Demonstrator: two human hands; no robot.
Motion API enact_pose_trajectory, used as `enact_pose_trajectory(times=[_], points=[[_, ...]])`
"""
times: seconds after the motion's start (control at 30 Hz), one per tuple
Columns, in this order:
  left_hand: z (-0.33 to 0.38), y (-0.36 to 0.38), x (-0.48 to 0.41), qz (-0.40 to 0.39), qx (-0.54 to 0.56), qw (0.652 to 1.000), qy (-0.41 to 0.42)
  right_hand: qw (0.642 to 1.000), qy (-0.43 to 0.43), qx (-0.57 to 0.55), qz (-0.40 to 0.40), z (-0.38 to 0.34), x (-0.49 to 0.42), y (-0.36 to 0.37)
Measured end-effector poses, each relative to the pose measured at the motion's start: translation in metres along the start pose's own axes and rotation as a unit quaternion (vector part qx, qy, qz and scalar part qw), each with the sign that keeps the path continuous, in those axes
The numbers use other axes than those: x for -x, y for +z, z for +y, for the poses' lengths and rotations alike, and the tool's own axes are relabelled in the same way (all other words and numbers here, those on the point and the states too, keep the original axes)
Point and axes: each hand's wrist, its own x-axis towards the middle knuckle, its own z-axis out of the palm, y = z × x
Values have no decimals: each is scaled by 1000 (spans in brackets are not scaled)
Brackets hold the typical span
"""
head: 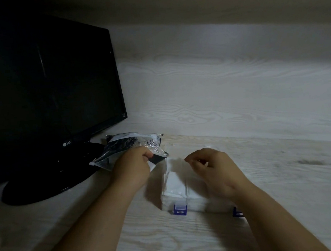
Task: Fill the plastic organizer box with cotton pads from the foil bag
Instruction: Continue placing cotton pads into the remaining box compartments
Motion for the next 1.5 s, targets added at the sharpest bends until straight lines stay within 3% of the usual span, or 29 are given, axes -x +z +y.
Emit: enact_pose_trajectory(times=[0.43, 1.2, 1.33, 1.5], points=[[-10, -2, 3, -41, -169, 985, -1, 1000, 2, 17, 9, 4, -1, 1], [-1, -5, 9, -53, -224, 973, -27, 1000, 7, 25, 2, 1, 1, 0], [0, -7, 9, -38, -228, 972, -28, 1000, 10, 21, 12, 1, 1, 0], [13, -10, 12, 40, -200, 979, 23, 998, 34, 1, 48, 2, -1, -3]])
